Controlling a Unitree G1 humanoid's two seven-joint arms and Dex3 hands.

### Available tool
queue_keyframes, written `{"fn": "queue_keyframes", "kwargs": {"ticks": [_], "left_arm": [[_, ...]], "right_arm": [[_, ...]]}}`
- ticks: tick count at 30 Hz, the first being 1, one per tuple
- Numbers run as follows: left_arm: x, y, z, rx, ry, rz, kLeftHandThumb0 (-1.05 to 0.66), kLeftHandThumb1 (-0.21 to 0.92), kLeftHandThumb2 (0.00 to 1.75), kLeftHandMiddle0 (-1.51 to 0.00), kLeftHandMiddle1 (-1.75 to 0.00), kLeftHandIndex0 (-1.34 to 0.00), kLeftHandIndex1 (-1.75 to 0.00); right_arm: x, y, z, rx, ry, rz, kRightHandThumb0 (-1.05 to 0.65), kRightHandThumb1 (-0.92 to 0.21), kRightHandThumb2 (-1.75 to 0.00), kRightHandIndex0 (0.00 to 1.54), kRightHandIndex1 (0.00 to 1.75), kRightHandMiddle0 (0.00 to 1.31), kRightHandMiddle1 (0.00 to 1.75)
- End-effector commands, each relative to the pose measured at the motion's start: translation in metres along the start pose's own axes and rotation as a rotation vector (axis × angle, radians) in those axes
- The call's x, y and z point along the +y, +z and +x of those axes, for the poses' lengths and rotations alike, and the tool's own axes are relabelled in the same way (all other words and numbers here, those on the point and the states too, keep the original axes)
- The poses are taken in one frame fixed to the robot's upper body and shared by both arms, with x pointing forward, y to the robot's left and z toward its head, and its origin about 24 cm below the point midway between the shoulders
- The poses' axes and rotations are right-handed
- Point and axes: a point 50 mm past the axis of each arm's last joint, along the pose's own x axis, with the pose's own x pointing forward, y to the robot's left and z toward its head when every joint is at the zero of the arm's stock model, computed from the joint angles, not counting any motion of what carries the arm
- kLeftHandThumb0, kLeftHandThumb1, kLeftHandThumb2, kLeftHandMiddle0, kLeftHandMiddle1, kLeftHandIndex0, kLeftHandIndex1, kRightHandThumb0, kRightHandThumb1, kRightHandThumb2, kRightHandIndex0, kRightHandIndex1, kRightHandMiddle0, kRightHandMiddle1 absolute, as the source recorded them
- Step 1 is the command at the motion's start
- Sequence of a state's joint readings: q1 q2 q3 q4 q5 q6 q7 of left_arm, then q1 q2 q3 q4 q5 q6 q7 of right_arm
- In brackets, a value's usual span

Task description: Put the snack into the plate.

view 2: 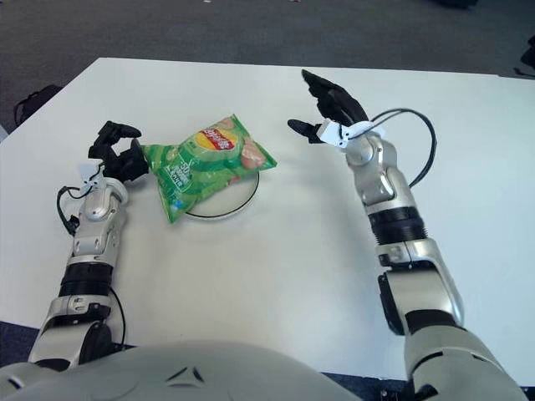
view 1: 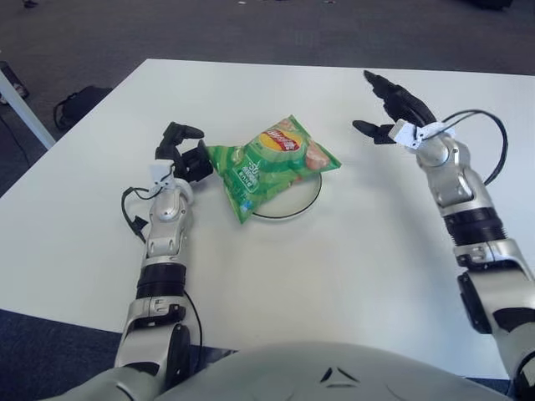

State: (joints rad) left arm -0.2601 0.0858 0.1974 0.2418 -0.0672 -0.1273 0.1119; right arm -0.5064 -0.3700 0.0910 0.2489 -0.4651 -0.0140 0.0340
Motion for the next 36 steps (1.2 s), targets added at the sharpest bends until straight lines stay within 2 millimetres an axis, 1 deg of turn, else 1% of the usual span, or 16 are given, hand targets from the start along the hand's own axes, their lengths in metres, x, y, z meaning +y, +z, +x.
{"fn": "queue_keyframes", "kwargs": {"ticks": [1,2,3,4,5,7,8,9,10,13,16,19,25,30,33,36], "left_arm": [[0.002,-0.007,-0.004,0.026,-0.003,0.004,-0.43,0.49,1.1,-1.24,-1.75,-0.47,-1.75],[0.002,-0.007,-0.004,0.025,-0.004,0.005,-0.43,0.5,1.09,-1.24,-1.75,-0.47,-1.75],[0.001,-0.007,-0.004,0.025,-0.004,0.006,-0.43,0.5,1.09,-1.24,-1.75,-0.47,-1.75],[0.001,-0.007,-0.005,0.025,-0.005,0.006,-0.42,0.5,1.09,-1.24,-1.75,-0.47,-1.75],[0.001,-0.006,-0.004,0.024,-0.005,0.006,-0.42,0.5,1.09,-1.24,-1.75,-0.47,-1.75],[0.001,-0.006,-0.005,0.021,-0.005,0.004,-0.42,0.5,1.09,-1.24,-1.75,-0.47,-1.75],[0.001,-0.006,-0.005,0.02,-0.005,0.003,-0.42,0.5,1.09,-1.24,-1.75,-0.47,-1.75],[0.001,-0.006,-0.005,0.019,-0.005,0.003,-0.43,0.5,1.09,-1.24,-1.75,-0.47,-1.75],[0.001,-0.006,-0.005,0.018,-0.005,0.002,-0.43,0.5,1.09,-1.24,-1.75,-0.47,-1.75],[0.001,-0.005,-0.004,0.016,-0.012,0.007,-0.43,0.49,1.1,-1.24,-1.75,-0.48,-1.75],[0.001,-0.005,-0.004,0.018,-0.017,0.011,-0.43,0.49,1.1,-1.24,-1.75,-0.48,-1.75],[0.001,-0.006,-0.004,0.02,-0.02,0.014,-0.43,0.49,1.1,-1.23,-1.75,-0.47,-1.75],[-0.001,-0.001,-0.002,0.001,-0.041,0.012,-0.42,0.5,1.08,-1.21,-1.75,-0.47,-1.75],[-0.003,0.003,0.0,-0.017,-0.049,0.013,-0.42,0.51,1.07,-1.2,-1.75,-0.46,-1.75],[-0.004,0.006,0.002,-0.032,-0.057,0.014,-0.42,0.51,1.07,-1.2,-1.75,-0.46,-1.75],[-0.006,0.01,0.003,-0.047,-0.066,0.017,-0.42,0.51,1.07,-1.2,-1.75,-0.46,-1.75]], "right_arm": [[0.015,-0.006,-0.01,0.054,-0.088,0.14,-0.78,-0.92,-0.74,0.16,0.11,0.0,0.22],[0.016,-0.007,-0.01,0.062,-0.129,0.177,-0.76,-0.92,-0.74,0.18,0.13,0.0,0.27],[0.016,-0.008,-0.01,0.069,-0.159,0.203,-0.72,-0.92,-0.72,0.2,0.26,0.0,0.41],[0.017,-0.013,-0.011,0.087,-0.199,0.258,-0.7,-0.92,-0.71,0.18,0.39,0.0,0.5],[0.018,-0.016,-0.012,0.098,-0.224,0.293,-0.67,-0.92,-0.7,0.18,0.47,0.0,0.62],[0.02,-0.025,-0.014,0.133,-0.272,0.386,-0.58,-0.9,-0.71,0.16,0.73,0.0,1.01],[0.021,-0.028,-0.014,0.145,-0.291,0.424,-0.56,-0.89,-0.73,0.16,0.77,0.0,1.09],[0.021,-0.03,-0.014,0.151,-0.304,0.45,-0.52,-0.87,-0.76,0.16,0.86,0.0,1.24],[0.021,-0.031,-0.014,0.156,-0.316,0.475,-0.49,-0.85,-0.79,0.15,0.92,0.0,1.33],[0.022,-0.035,-0.017,0.171,-0.377,0.606,-0.4,-0.9,-0.61,0.19,1.05,0.13,1.61],[0.022,-0.038,-0.018,0.179,-0.404,0.662,-0.36,-0.91,-0.55,0.21,1.16,0.17,1.7],[0.023,-0.04,-0.02,0.19,-0.416,0.7,-0.35,-0.92,-0.53,0.22,1.23,0.19,1.73],[0.026,-0.053,-0.023,0.275,-0.402,0.855,-0.35,-0.92,-0.52,0.26,1.3,0.2,1.74],[0.028,-0.058,-0.023,0.325,-0.395,0.931,-0.35,-0.92,-0.52,0.29,1.36,0.2,1.75],[0.031,-0.061,-0.023,0.362,-0.394,0.974,-0.35,-0.91,-0.54,0.33,1.41,0.21,1.75],[0.034,-0.064,-0.024,0.391,-0.393,1.003,-0.36,-0.85,-0.61,0.37,1.46,0.24,1.75]]}}
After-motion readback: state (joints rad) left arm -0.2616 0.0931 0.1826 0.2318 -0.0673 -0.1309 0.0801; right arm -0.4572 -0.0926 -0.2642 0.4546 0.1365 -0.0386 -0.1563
